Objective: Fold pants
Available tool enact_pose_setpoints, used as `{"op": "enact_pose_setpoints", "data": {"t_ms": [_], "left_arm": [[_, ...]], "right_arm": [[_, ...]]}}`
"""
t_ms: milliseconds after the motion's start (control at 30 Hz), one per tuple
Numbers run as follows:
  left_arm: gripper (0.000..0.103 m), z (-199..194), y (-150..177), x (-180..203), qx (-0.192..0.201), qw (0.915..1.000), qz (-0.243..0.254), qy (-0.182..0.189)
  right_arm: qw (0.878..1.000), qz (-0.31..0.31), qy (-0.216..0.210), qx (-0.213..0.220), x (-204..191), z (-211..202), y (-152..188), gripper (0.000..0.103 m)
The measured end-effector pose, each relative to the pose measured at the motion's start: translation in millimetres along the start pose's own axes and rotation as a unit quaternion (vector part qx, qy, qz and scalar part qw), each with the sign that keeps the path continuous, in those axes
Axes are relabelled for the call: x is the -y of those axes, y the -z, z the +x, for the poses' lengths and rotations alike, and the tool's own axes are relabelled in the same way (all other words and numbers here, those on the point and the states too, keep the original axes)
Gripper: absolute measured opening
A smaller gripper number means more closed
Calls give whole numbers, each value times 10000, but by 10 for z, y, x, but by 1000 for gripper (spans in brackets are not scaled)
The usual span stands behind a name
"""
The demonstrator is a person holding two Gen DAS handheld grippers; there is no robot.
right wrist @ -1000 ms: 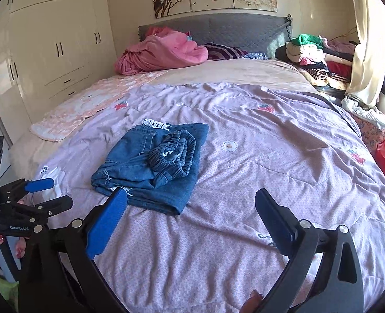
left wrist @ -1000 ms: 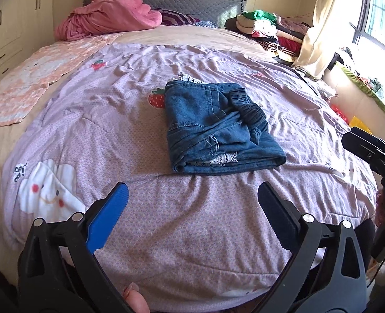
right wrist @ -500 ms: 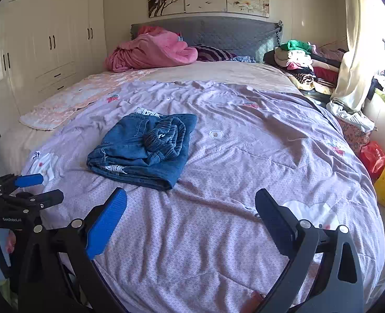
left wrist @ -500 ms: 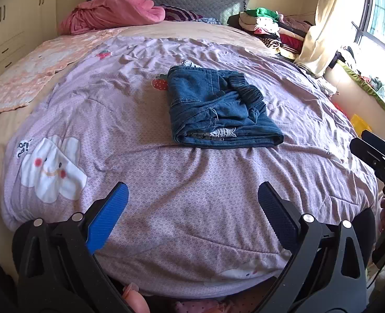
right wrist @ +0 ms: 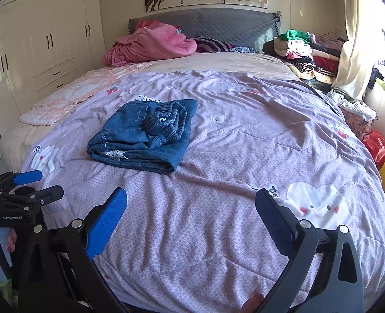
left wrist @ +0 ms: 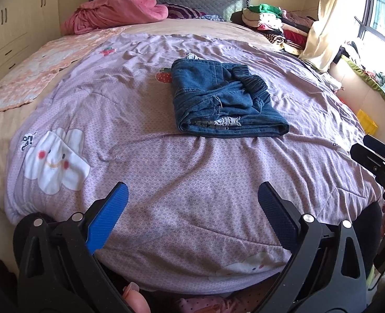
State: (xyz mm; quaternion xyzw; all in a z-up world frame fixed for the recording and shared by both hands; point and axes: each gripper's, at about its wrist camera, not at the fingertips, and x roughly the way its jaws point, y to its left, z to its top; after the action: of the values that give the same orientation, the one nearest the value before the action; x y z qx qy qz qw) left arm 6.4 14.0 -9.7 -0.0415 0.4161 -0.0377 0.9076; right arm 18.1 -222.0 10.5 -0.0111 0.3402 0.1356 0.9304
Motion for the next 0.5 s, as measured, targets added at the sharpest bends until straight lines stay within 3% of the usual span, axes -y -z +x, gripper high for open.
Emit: {"op": "enact_pose_setpoints", "data": {"t_ms": [500], "left_arm": [[93,-4,8,16,-9,10000,-38,-73]], "right_arm": [[10000,2,-33,-44,-31,23,4,98]]}}
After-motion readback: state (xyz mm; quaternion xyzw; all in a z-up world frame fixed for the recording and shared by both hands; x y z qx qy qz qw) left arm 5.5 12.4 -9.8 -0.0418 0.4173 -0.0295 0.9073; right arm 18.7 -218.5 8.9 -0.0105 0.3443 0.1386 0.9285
